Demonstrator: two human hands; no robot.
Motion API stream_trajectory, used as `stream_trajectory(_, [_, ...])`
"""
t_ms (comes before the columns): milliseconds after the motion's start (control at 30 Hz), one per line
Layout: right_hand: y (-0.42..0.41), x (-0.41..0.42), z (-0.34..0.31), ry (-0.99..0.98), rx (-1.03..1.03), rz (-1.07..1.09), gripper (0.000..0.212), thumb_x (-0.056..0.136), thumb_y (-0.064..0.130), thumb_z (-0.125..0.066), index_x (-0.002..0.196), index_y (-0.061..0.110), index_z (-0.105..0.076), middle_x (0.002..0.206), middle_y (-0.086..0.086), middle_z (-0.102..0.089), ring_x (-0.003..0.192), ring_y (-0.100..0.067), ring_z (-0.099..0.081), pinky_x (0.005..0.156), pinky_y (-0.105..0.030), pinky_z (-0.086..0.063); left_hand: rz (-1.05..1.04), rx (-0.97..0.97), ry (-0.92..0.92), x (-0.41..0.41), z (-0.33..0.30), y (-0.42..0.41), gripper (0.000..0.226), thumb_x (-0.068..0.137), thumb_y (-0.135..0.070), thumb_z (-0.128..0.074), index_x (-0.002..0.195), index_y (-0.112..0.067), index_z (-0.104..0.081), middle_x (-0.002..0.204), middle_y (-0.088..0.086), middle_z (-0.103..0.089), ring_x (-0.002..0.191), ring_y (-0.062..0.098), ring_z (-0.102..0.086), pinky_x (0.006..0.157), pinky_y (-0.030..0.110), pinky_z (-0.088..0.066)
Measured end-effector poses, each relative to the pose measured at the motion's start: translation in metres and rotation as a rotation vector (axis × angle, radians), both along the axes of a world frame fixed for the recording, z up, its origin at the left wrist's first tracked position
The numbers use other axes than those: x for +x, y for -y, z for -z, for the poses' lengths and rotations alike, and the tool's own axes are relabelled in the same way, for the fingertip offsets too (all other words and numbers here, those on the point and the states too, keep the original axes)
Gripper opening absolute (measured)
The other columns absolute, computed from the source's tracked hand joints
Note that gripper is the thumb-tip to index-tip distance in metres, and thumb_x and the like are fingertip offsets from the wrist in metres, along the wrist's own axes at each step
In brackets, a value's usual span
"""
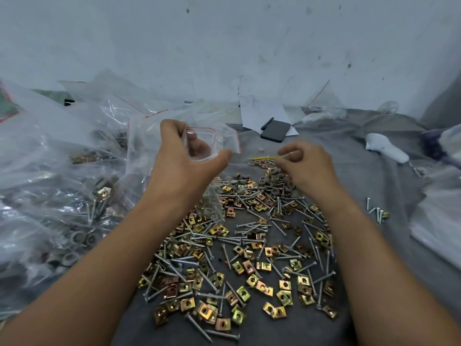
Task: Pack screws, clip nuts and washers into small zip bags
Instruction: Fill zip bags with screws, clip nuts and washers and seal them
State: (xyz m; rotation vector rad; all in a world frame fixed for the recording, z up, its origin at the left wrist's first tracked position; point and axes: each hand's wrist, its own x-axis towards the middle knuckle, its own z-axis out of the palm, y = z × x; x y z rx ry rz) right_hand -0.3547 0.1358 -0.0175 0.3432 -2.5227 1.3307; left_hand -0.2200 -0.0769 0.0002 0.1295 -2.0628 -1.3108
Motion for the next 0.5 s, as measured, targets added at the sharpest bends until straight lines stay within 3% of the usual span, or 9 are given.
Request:
stream_trajectory(67, [-0.002, -0.001, 0.002, 0.064, 0.076, -0.048, 0.016, 0.091, 0.024, -0.08, 0.106, 0.028, -0.078, 0.093, 0.006, -0.075, 0.083, -0.009, -0.071, 0.052, -0.014, -0.05, 0.003, 0.003, -0.004, -0.001, 0.0, 0.001, 0.061, 0.084, -0.034, -0.087, 0.12, -0.018, -0.04, 0.094, -0.011, -0.052, 0.076, -0.024, -0.053, 0.07, 0.001, -0.043])
stream_trajectory(133, [0.002, 0.001, 0.003, 0.089, 0.248, -0.117, 0.018, 0.095, 0.022, -0.076, 0.111, 0.028, -0.079, 0.103, 0.002, -0.076, 0.093, -0.014, -0.069, 0.074, -0.027, -0.056, 0.008, 0.009, -0.012, -0.002, 0.0, 0.001, 0.06, 0.085, -0.032, -0.087, 0.119, -0.017, -0.04, 0.093, -0.01, -0.05, 0.075, -0.021, -0.053, 0.07, 0.003, -0.045])
stream_trajectory(200, [0.009, 0.005, 0.0, 0.116, 0.413, -0.151, 0.02, 0.099, 0.019, -0.07, 0.116, 0.026, -0.078, 0.109, 0.001, -0.075, 0.097, -0.017, -0.068, 0.085, -0.032, -0.054, 0.014, 0.016, -0.02, -0.004, 0.001, 0.002, 0.058, 0.085, -0.03, -0.087, 0.117, -0.017, -0.04, 0.093, -0.009, -0.047, 0.073, -0.017, -0.053, 0.07, 0.006, -0.046])
stream_trajectory(300, [0.015, 0.008, -0.005, 0.113, 0.605, -0.175, 0.019, 0.098, 0.017, -0.071, 0.111, 0.028, -0.079, 0.088, 0.012, -0.067, 0.075, -0.004, -0.061, 0.063, -0.019, -0.045, 0.019, 0.011, -0.021, -0.004, 0.002, 0.002, 0.057, 0.085, -0.031, -0.087, 0.116, -0.018, -0.04, 0.091, -0.009, -0.046, 0.072, -0.013, -0.052, 0.071, 0.01, -0.047])
stream_trajectory(367, [0.014, 0.009, -0.006, 0.099, 0.63, -0.167, 0.017, 0.094, 0.015, -0.075, 0.104, 0.028, -0.08, 0.08, 0.015, -0.058, 0.068, -0.001, -0.054, 0.053, -0.013, -0.034, 0.028, 0.013, -0.021, -0.003, 0.003, 0.003, 0.057, 0.085, -0.031, -0.087, 0.115, -0.018, -0.04, 0.091, -0.009, -0.046, 0.072, -0.012, -0.052, 0.071, 0.01, -0.048])
stream_trajectory(500, [0.005, 0.013, 0.003, 0.056, 0.437, -0.134, 0.014, 0.089, 0.014, -0.08, 0.092, 0.027, -0.075, 0.082, 0.011, -0.06, 0.074, -0.003, -0.057, 0.056, -0.018, -0.039, 0.036, 0.018, -0.013, -0.002, 0.001, 0.003, 0.056, 0.086, -0.03, -0.086, 0.115, -0.018, -0.04, 0.091, -0.009, -0.046, 0.071, -0.012, -0.051, 0.07, 0.009, -0.047])
